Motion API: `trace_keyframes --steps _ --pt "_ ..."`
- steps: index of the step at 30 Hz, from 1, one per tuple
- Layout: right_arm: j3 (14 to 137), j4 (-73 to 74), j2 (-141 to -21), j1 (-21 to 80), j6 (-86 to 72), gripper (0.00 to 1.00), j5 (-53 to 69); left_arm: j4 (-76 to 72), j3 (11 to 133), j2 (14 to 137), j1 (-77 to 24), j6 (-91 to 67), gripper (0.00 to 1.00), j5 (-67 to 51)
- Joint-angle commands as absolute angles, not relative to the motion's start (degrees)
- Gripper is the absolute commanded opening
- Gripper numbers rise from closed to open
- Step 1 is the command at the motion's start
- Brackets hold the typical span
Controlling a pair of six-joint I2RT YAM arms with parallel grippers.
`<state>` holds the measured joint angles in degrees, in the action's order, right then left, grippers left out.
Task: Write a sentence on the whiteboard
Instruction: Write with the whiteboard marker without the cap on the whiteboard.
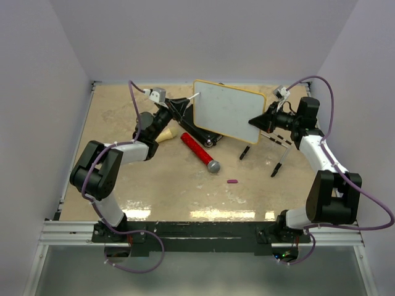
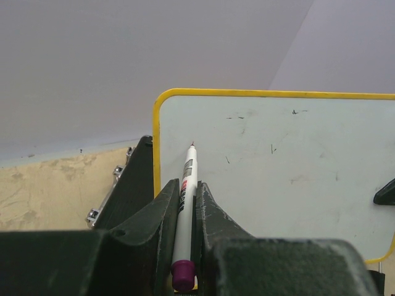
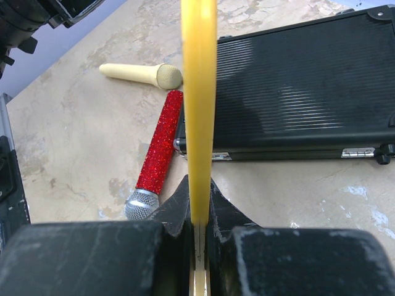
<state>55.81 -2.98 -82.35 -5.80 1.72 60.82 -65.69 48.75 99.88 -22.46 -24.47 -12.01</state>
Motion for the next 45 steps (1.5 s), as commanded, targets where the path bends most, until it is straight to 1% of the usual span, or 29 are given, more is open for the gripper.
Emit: trace_keyframes --steps 1,23,31,45 --pt "57.5 -1.8 -83.1 -5.7 3.3 0.0 60.3 -67.1 50.2 100.4 -21.9 -24.3 0.0 -12.2" --pt "57.4 -2.0 -83.1 -5.7 3.3 0.0 60.3 -67.4 49.7 100.7 -21.9 -25.1 0.0 -13.2" --pt "57.4 -2.0 -83.1 -5.7 3.2 0.0 60.4 -68.2 50.6 101.3 -22.1 -26.1 0.0 -15.2" --pt "57.5 -2.0 -83.1 -5.8 3.2 0.0 60.5 -65.7 51.3 102.1 -22.3 -25.8 0.0 -17.1"
